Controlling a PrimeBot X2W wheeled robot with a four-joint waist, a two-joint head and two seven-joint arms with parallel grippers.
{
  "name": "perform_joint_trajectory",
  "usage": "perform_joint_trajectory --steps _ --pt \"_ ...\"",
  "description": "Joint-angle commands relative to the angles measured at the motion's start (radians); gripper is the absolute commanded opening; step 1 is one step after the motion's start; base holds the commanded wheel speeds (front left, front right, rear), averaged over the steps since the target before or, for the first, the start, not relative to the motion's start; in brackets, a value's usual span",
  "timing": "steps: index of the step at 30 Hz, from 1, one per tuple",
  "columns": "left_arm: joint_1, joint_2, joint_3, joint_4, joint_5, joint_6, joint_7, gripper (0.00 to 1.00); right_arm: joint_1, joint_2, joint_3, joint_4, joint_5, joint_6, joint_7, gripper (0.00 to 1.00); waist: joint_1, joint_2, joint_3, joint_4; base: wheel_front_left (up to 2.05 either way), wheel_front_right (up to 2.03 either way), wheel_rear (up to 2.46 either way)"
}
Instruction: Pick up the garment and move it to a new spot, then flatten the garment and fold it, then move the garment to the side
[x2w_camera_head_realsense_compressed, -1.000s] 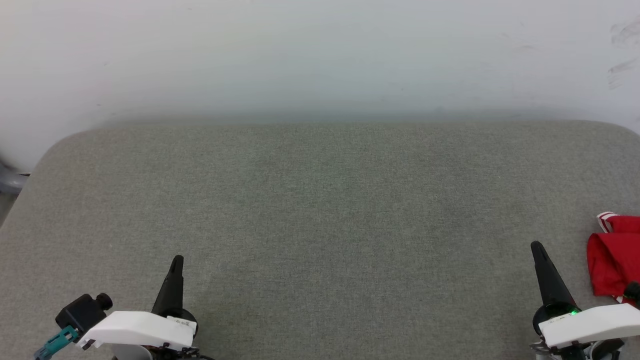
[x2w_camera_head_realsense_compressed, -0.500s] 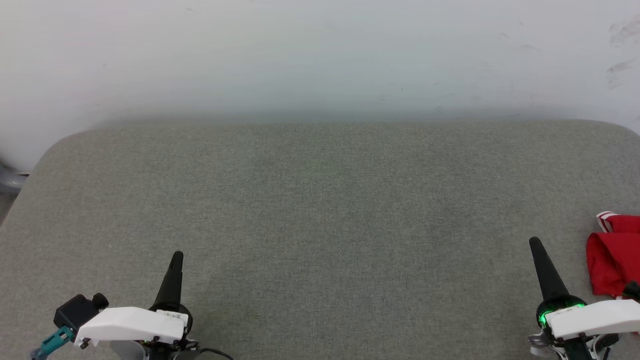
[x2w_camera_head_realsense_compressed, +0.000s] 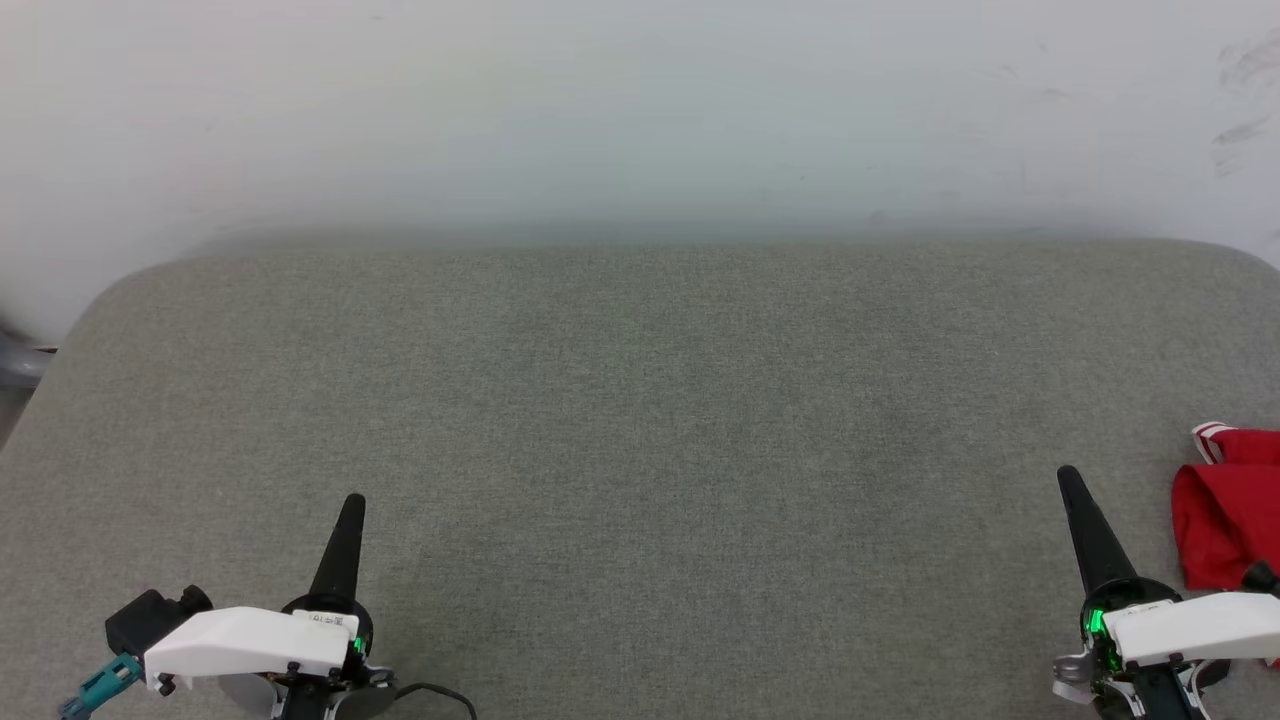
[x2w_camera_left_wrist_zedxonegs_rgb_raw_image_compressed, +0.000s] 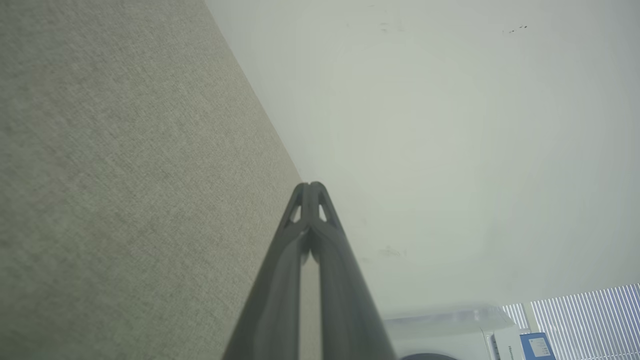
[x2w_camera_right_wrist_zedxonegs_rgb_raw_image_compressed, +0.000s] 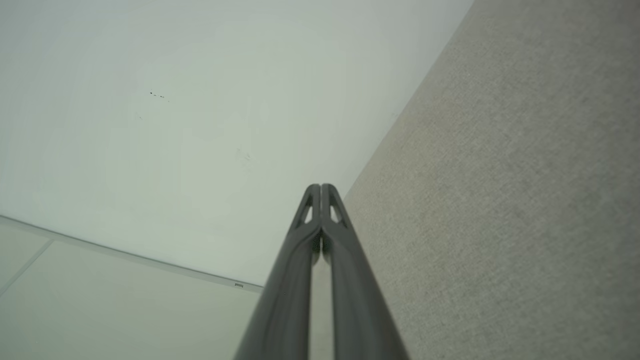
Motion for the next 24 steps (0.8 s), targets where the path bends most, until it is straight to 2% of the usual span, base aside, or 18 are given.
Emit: perform_joint_trajectory --steps 1,24 --pt "-0.020 -0.003 0.005 -0.002 -0.021 -0.005 0.006 0.00 -0.021 -0.005 0.000 0.002 0.027 0.000 0.003 0.00 -0.0001 -0.0001 0.000 0.000 0.00 0.00 0.00" --pt "-0.039 -0.018 0.032 0.016 -0.215 -0.016 0.059 0.00 -0.055 -0.004 0.000 0.061 0.237 0.000 0.019 0.00 -0.0001 -0.0001 0.001 -0.003 0.00 0.00 0.00"
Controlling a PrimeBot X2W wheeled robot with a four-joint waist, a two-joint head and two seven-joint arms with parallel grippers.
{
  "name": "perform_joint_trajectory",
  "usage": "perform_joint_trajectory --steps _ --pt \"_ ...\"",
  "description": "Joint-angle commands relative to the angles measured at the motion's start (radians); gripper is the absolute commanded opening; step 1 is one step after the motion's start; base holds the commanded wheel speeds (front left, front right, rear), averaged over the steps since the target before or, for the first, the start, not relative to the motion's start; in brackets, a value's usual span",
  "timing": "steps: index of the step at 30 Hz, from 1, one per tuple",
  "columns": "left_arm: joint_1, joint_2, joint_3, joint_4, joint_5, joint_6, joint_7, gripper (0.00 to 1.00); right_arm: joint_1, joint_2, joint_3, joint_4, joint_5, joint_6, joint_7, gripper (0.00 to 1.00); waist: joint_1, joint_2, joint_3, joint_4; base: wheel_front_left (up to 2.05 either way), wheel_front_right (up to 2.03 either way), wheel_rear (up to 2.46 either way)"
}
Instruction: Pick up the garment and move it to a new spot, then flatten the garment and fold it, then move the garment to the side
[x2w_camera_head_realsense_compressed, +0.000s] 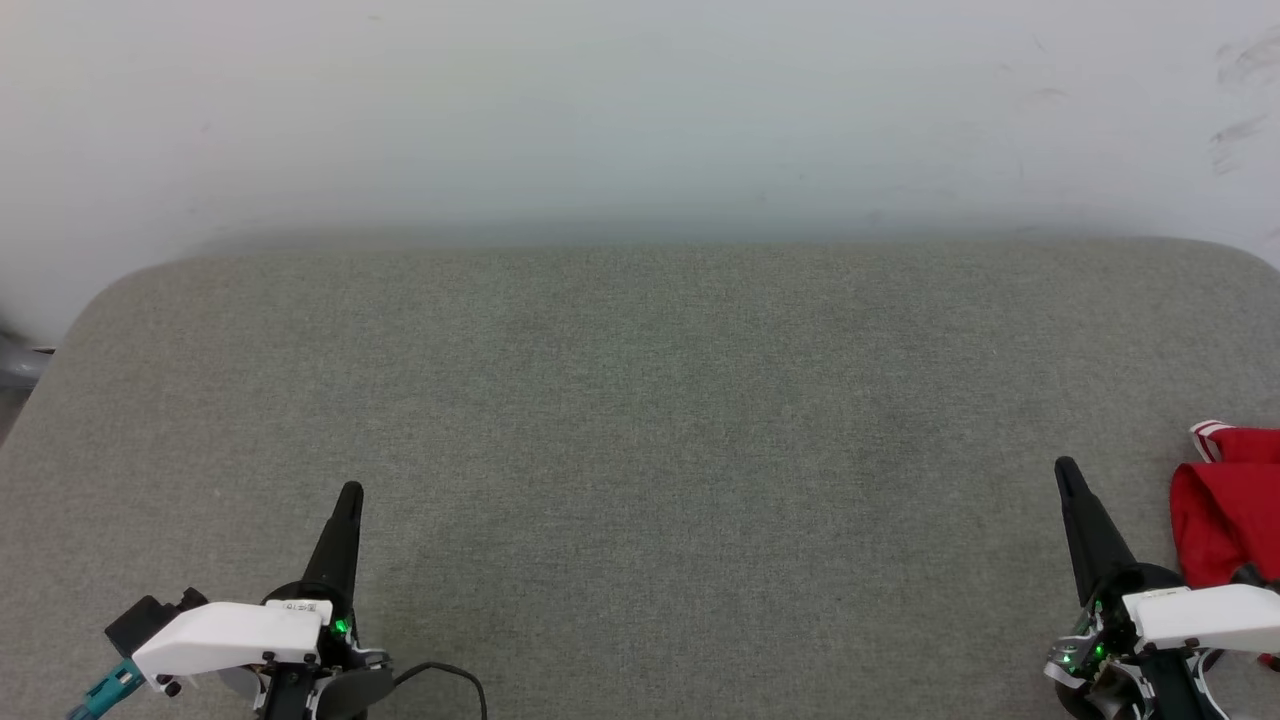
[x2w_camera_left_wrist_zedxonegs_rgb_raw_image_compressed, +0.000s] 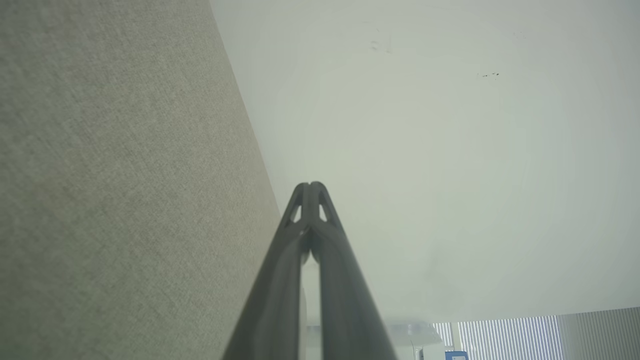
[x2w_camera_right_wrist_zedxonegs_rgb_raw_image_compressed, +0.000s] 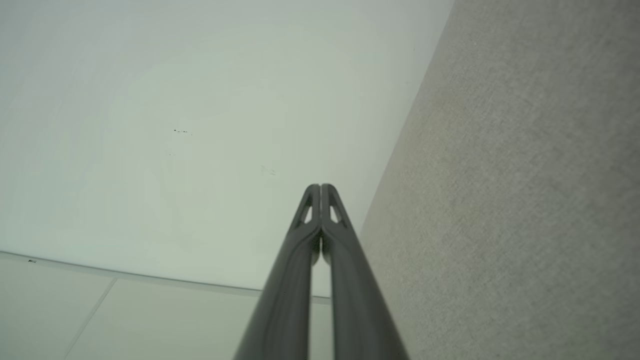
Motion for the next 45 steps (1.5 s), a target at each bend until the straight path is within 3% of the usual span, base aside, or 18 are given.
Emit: perform_joint_trajectory --steps 1,22,45 --pt "-0.017 -0.001 0.004 0.001 -0.021 -0.006 0.007 0.00 -0.019 -0.004 0.000 0.005 0.024 0.000 0.003 0.00 0.0000 0.0000 0.000 0.000 0.00 0.00 0.00" --pt "-0.028 -0.013 0.023 0.013 -0.151 -0.012 0.043 0.00 -0.042 -0.002 -0.001 0.045 0.165 0.000 0.014 0.00 0.0000 0.0000 0.001 -0.002 0.00 0.00 0.00" --pt "-0.026 -0.012 0.022 0.013 -0.147 -0.012 0.042 0.00 -0.041 -0.001 -0.003 0.044 0.161 0.000 0.015 0.00 0.0000 0.0000 0.001 -0.002 0.00 0.00 0.00"
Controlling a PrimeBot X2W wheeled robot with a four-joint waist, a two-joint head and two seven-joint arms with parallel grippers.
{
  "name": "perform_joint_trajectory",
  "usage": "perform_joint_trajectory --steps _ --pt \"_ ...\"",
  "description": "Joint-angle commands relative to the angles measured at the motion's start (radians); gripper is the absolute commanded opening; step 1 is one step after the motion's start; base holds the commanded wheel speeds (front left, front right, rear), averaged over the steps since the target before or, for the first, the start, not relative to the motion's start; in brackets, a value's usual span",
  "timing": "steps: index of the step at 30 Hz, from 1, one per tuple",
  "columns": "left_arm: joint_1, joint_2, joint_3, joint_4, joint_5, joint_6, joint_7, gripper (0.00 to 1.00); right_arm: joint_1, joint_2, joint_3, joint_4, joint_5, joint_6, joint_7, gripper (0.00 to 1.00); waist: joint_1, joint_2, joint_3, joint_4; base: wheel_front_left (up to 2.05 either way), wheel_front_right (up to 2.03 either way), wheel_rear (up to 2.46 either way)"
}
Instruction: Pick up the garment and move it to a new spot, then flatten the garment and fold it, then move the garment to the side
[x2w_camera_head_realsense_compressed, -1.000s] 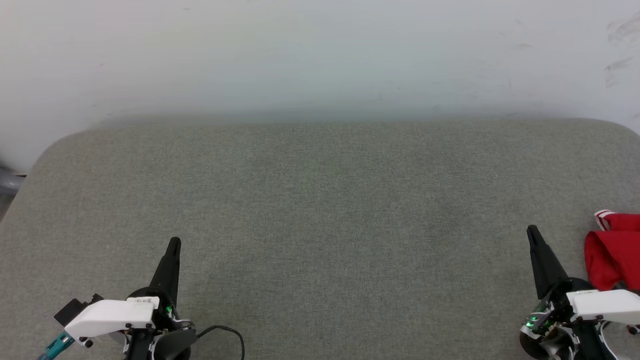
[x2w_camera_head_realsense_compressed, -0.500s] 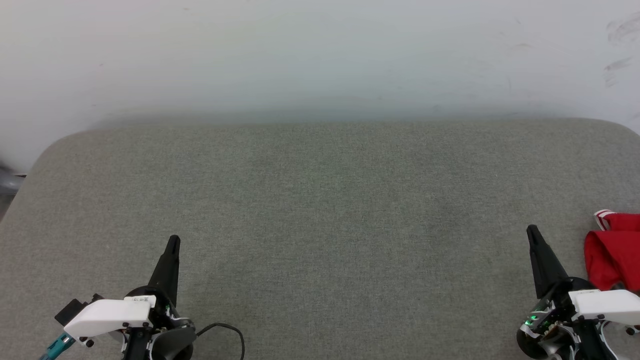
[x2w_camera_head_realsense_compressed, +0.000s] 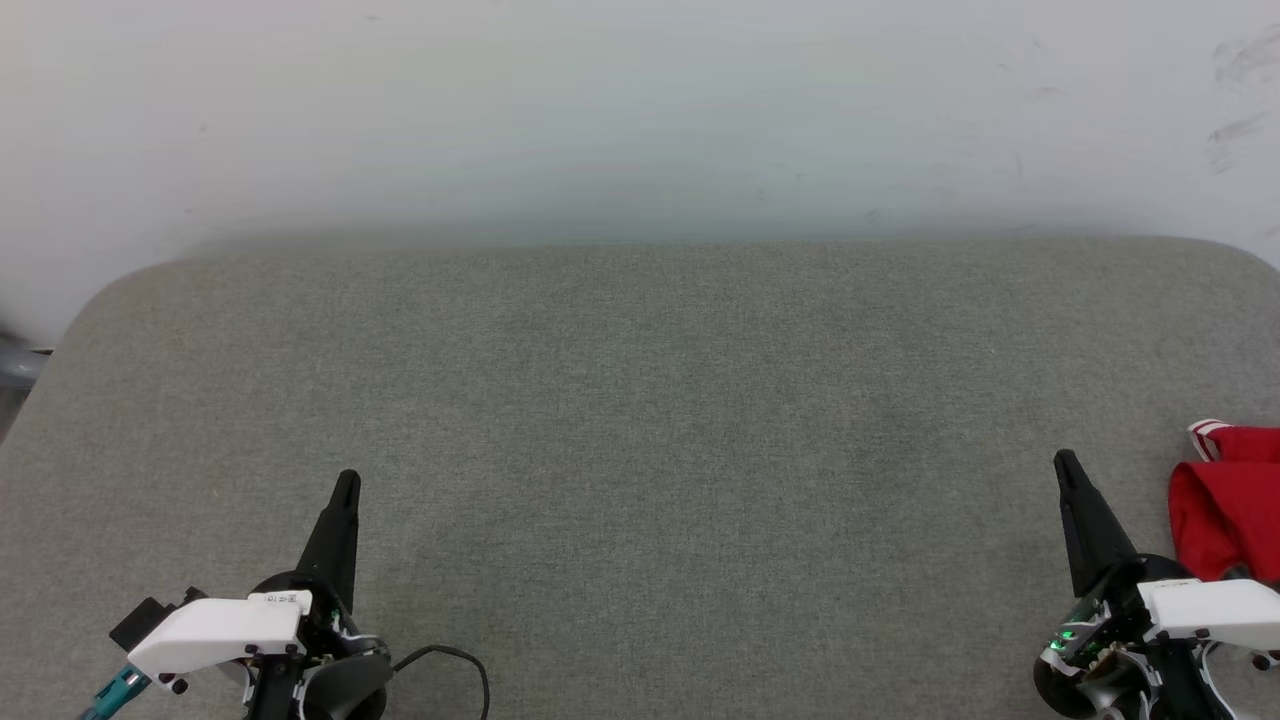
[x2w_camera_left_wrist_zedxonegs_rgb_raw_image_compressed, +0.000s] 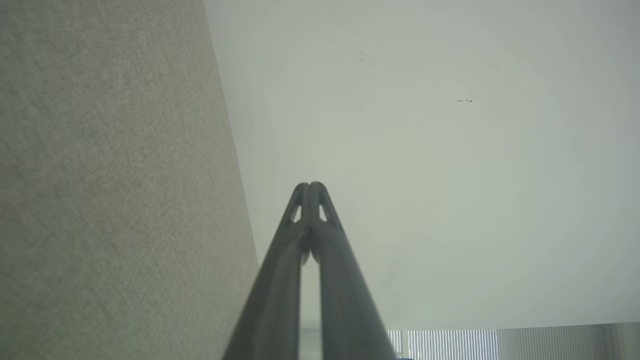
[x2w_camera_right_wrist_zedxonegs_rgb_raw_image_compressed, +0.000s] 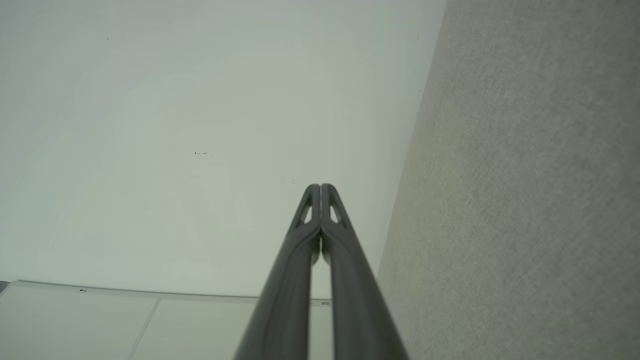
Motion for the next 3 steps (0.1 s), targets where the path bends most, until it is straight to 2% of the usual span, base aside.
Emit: perform_joint_trajectory --steps 1,3 --pt "-0.006 -0.002 0.002 0.000 0.000 -0.003 0.003 0.00 -0.012 -0.001 -0.001 0.001 0.004 0.000 0.002 0.00 0.0000 0.0000 0.000 0.000 0.00 0.00 0.00" --pt "-0.006 -0.002 0.003 0.000 0.000 -0.003 0.003 0.00 -0.012 -0.001 -0.001 0.001 0.004 0.000 0.002 0.00 0.0000 0.0000 0.000 0.000 0.00 0.00 0.00"
